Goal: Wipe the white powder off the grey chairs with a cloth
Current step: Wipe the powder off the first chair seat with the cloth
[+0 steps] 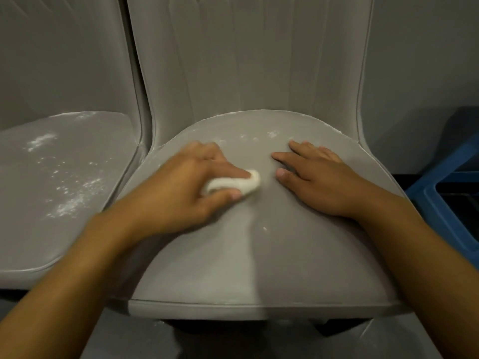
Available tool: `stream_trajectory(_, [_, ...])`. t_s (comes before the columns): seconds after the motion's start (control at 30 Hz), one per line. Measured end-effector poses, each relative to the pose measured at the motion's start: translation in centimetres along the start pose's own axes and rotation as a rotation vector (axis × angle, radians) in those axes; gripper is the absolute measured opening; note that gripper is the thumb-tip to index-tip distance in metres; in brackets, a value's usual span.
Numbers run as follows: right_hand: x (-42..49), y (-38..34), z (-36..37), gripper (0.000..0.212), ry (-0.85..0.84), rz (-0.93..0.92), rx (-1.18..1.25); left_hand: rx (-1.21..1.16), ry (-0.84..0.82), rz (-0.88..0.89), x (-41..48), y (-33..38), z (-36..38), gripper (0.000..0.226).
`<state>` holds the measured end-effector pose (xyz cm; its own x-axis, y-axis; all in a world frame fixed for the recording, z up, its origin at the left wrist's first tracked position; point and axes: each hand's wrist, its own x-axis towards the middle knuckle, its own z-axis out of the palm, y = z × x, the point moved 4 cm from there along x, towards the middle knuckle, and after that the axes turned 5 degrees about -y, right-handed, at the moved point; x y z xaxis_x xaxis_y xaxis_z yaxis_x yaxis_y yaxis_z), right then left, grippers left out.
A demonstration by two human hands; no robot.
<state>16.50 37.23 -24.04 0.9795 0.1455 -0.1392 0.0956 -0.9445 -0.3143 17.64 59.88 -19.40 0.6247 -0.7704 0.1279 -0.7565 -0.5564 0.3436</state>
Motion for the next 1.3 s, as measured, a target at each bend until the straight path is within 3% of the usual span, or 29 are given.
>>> stream_trajectory(0.07, [0.0,0.1,0.0,0.054,0.004,-0.002,0.001,0.076,-0.012,-0.079,-0.3,-1.0,0.1,0.042])
stream_trajectory(0.27, [0.2,0.0,0.0,0.054,-0.011,0.006,-0.004,-0.13,-0.129,0.189,-0.7,3.7,3.4,0.034])
stream_trajectory(0.5, [0.2,0.2,0.1,0.054,0.004,0.003,-0.007,0.004,0.011,0.241,-0.8,4.3,3.1,0.034])
stream_trajectory(0.73, [0.3,0.3,0.1,0.054,0.014,-0.003,-0.02,-0.02,-0.134,0.46,-0.6,9.0,5.4,0.032])
stream_trajectory(0.87, [0.1,0.1,0.0,0.053,0.019,0.006,-0.009,-0.063,-0.41,0.284,-1.2,5.1,2.4,0.034])
stream_trajectory(0.93, [0.2,0.0,0.0,0.053,0.023,-0.007,-0.012,-0.041,-0.454,0.158,-1.7,2.5,0.8,0.035])
stream_trajectory(0.97, [0.2,0.1,0.1,0.054,0.027,-0.007,-0.015,-0.054,-0.389,0.111,-1.8,1.1,-0.1,0.032])
stream_trajectory(1.03, [0.2,-0.1,0.0,0.056,0.028,-0.009,-0.024,-0.006,-0.101,-0.021,-2.1,-2.4,-2.1,0.031])
stream_trajectory(1.1, [0.1,-0.1,0.0,0.057,0.025,-0.006,-0.04,0.09,0.189,-0.277,-3.3,-7.3,-3.2,0.033])
stream_trajectory(1.13, [0.1,0.0,0.0,0.058,0.024,-0.002,-0.043,0.135,0.251,-0.43,-3.9,-9.4,-3.3,0.035])
stream_trajectory(1.2, [0.2,0.0,0.1,0.06,0.018,0.007,-0.044,0.182,0.214,-0.556,-4.8,-11.8,-2.5,0.037])
stream_trajectory(1.3, [0.3,0.1,0.2,0.066,0.027,0.006,-0.055,0.09,0.121,-0.467,-4.8,-10.8,-2.1,0.032])
